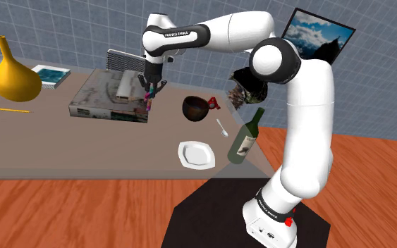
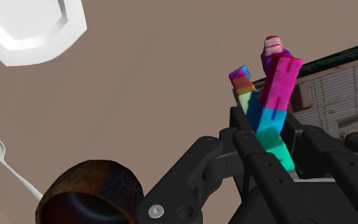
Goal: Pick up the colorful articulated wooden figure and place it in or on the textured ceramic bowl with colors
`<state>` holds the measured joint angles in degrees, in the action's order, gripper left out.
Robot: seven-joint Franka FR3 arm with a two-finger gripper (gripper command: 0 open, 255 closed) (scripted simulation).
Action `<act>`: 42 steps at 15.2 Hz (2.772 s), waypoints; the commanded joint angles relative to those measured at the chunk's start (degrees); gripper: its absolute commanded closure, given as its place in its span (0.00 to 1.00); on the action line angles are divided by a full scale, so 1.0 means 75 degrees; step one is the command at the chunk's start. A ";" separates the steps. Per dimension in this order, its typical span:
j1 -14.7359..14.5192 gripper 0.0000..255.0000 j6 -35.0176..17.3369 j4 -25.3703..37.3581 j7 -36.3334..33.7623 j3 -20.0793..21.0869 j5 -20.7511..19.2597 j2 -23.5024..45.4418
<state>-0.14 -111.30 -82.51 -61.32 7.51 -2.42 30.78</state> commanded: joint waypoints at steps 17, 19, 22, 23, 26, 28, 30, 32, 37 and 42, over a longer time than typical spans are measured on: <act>0.0701 1.00 0.0950 0.0271 0.0920 -0.0200 0.0155 -0.0669; 0.0933 1.00 0.0933 0.0162 0.1232 -0.0283 0.0189 -0.0757; 0.1273 1.00 0.0938 0.0084 0.1701 -0.0414 0.0235 -0.0834; 0.1387 1.00 0.0947 0.0080 0.1857 -0.0456 0.0248 -0.0845; 0.1722 1.00 0.0996 0.0135 0.2326 -0.0590 0.0287 -0.0834; 0.1943 1.00 0.1047 0.0227 0.2636 -0.0679 0.0312 -0.0790; 0.2162 1.00 0.1114 0.0365 0.2945 -0.0770 0.0337 -0.0715; 0.2382 1.00 0.1198 0.0552 0.3251 -0.0856 0.0361 -0.0610; 0.2855 1.00 0.1439 0.1121 0.3883 -0.1024 0.0411 -0.0275; 0.2854 1.00 0.0946 0.0664 0.3888 -0.1024 0.0413 -0.0238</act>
<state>21.29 -103.23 -76.37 -32.15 -0.18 0.68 29.19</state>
